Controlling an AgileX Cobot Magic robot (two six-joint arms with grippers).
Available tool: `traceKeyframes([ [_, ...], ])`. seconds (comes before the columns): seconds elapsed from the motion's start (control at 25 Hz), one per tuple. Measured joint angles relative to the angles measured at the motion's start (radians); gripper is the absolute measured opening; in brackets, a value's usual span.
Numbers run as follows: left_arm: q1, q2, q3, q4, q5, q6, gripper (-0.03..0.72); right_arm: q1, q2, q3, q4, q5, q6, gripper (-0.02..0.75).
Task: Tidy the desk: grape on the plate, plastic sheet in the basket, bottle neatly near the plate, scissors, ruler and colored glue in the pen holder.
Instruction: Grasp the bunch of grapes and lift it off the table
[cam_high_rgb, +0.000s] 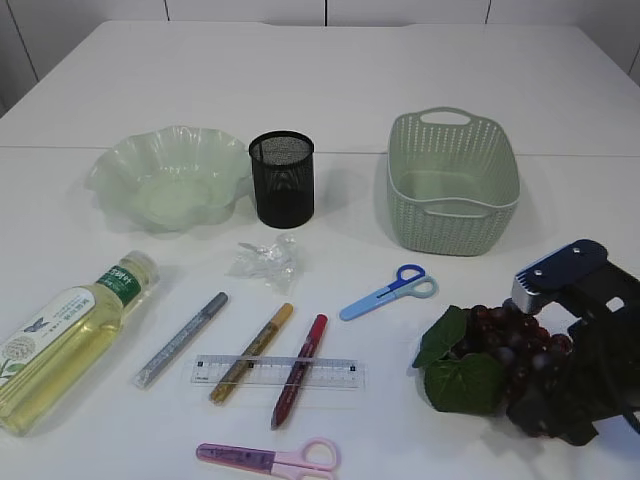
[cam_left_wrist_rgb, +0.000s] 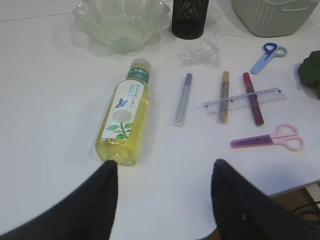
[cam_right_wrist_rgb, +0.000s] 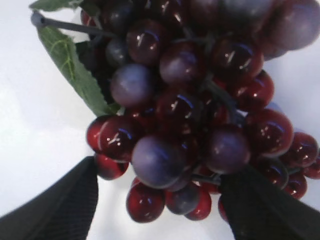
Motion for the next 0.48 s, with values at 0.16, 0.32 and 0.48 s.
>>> traceKeyframes([
  [0.16,0.000,0.000,0.000,0.000,0.000,0.000,0.433,0.000,0.039,-0.021,0.008,-0.016,-0.023,0.585],
  [0.32,0.000,0.000,0.000,0.000,0.000,0.000,0.433,0.000,0.075,-0.063,0.008,-0.018,-0.027,0.585],
  [0.48,0.000,0.000,0.000,0.000,0.000,0.000,0.433,0.000,0.104,-0.080,0.010,-0.022,-0.027,0.585],
])
